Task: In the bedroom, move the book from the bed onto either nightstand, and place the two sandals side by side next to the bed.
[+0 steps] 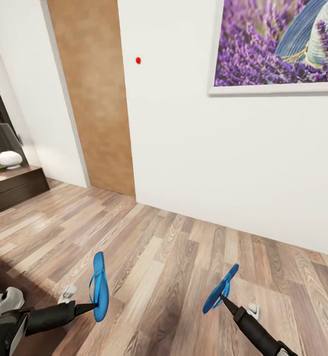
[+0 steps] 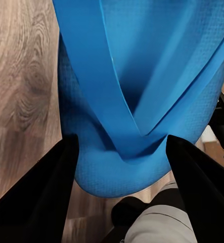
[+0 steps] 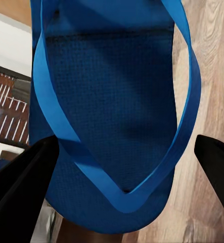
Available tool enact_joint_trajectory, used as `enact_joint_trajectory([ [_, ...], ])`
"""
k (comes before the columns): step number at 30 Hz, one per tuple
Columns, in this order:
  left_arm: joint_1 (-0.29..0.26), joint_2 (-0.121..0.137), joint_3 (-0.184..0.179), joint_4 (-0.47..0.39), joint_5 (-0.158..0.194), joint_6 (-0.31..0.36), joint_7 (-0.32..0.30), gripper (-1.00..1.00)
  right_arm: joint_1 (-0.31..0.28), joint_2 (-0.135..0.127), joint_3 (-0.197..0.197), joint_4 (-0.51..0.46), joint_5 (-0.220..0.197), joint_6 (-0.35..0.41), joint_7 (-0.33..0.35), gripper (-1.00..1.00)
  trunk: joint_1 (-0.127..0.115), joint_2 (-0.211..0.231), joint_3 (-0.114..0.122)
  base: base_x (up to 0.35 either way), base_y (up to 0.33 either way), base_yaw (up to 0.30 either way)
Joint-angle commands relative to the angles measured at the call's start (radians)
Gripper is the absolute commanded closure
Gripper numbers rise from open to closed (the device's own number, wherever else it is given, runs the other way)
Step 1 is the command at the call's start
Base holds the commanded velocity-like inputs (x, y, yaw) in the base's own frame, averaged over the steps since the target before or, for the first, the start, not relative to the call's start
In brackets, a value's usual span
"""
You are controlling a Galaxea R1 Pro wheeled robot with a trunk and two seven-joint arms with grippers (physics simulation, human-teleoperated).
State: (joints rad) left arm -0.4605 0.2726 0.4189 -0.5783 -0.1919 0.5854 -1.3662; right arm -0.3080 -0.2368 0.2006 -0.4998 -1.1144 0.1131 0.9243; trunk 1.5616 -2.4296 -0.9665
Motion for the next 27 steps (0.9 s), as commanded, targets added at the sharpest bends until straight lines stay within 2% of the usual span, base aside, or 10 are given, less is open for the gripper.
enact_joint_trajectory([
  [1, -0.001, -0.001, 0.006, 0.001, -0.01, 0.01, -0.007, 1.0, 0.0, -0.001, 0.003, 0.0, -0.012, 0.01, 0.003, 1.0, 0.0, 0.0, -0.001, 0.175, -0.206, 0.268],
  [27, -0.001, -0.001, 0.006, 0.011, -0.009, 0.008, -0.007, 1.0, 0.0, 0.001, 0.003, 0.0, -0.011, 0.01, 0.002, 1.0, 0.0, 0.0, -0.001, 0.205, -0.221, 0.268],
])
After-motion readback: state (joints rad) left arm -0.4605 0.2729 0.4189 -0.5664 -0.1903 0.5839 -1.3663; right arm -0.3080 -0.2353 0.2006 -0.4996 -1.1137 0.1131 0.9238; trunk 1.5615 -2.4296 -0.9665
